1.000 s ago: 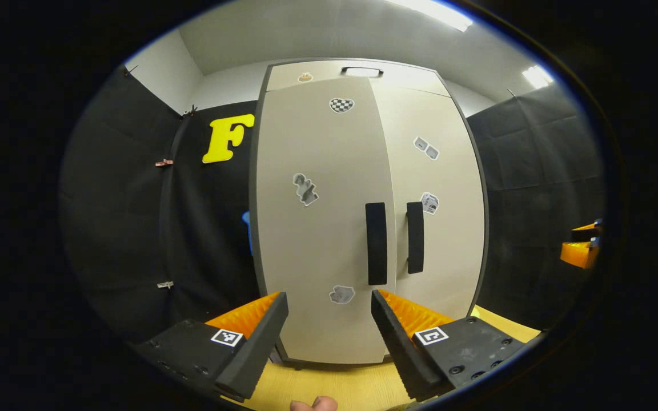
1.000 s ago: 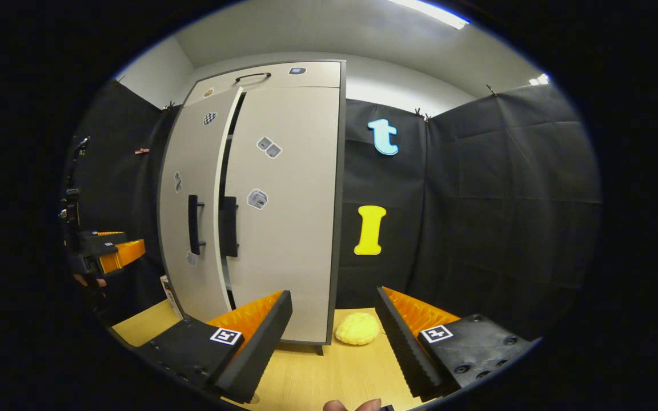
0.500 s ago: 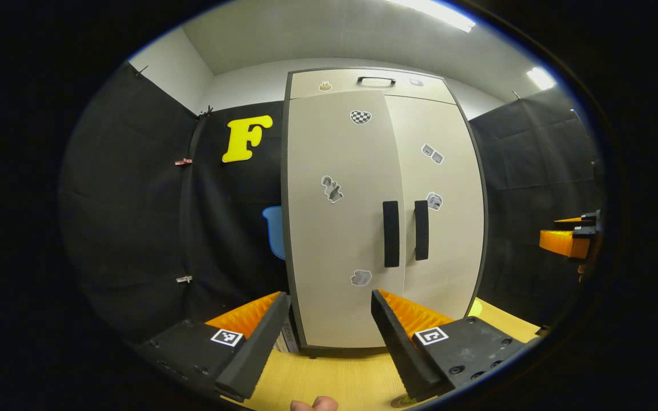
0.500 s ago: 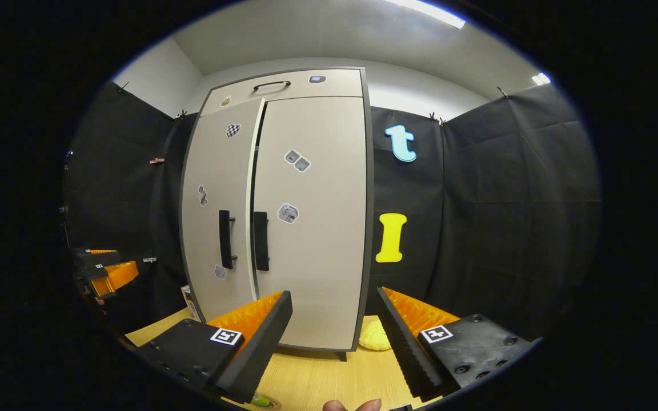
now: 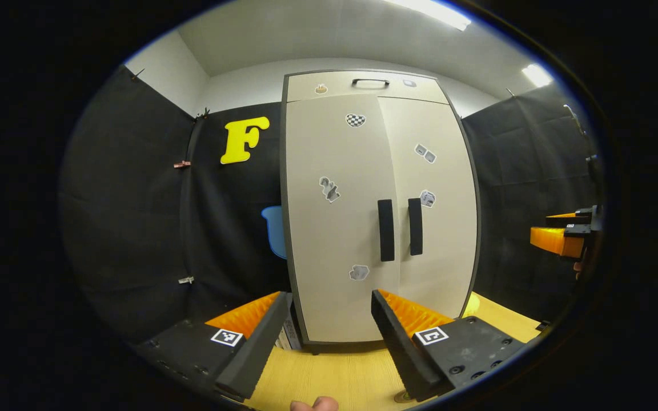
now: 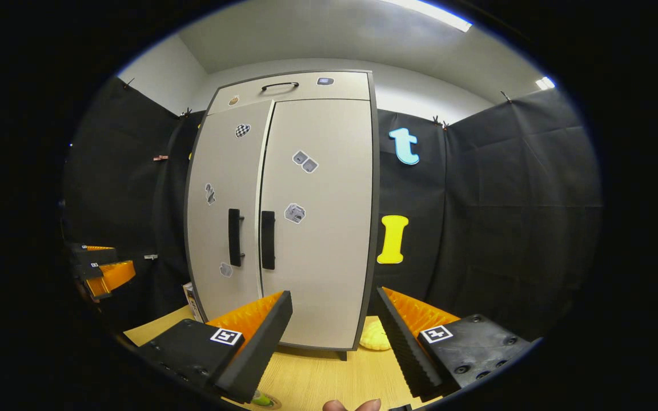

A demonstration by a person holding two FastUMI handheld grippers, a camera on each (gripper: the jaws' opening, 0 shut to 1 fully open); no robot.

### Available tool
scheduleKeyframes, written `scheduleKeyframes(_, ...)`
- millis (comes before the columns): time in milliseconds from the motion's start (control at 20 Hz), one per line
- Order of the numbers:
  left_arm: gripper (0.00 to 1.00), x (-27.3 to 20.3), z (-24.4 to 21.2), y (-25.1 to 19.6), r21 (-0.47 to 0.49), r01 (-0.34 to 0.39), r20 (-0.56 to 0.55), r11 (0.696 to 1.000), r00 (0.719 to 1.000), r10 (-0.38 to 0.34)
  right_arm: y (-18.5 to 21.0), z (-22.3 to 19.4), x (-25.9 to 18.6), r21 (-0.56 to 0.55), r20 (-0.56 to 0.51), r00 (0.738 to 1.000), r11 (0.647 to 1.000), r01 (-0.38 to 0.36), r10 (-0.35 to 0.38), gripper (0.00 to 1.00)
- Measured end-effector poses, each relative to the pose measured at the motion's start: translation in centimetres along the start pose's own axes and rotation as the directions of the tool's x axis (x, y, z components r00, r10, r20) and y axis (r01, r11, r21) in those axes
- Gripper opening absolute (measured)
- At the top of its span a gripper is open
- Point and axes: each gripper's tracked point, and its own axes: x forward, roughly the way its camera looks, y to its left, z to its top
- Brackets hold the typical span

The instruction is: Grasp the bottle in the cabinet with the left hand and place it on the coaster, then close the right door with the right hand and the left door with the left hand.

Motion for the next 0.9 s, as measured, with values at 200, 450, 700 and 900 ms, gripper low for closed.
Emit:
scheduleKeyframes(200,0.94,0.2,0.0,-0.1,0.009,0.003,0.004,1.000,1.000,-0.003,-0.1,0.0,0.0,-0.006,0.001,1.000,1.000,0.000,0.000,0.97)
scheduleKeyframes(450,0.94,0.4,-0.4,-0.1,-0.004,0.005,-0.006,1.000,1.000,-0.005,0.0,-0.1,0.3,-0.002,0.001,1.000,1.000,0.002,-0.002,0.97)
scheduleKeyframes(700,0.94,0.8,-0.5,-0.3,0.016,0.016,-0.007,1.000,1.000,-0.016,-0.1,-0.2,0.6,0.001,0.002,1.000,1.000,0.007,-0.007,0.98)
scheduleKeyframes(900,0.94,1.0,-0.5,-0.2,0.012,0.020,-0.005,1.000,1.000,-0.020,0.0,-0.4,0.8,-0.001,-0.001,1.000,1.000,0.009,-0.009,0.98)
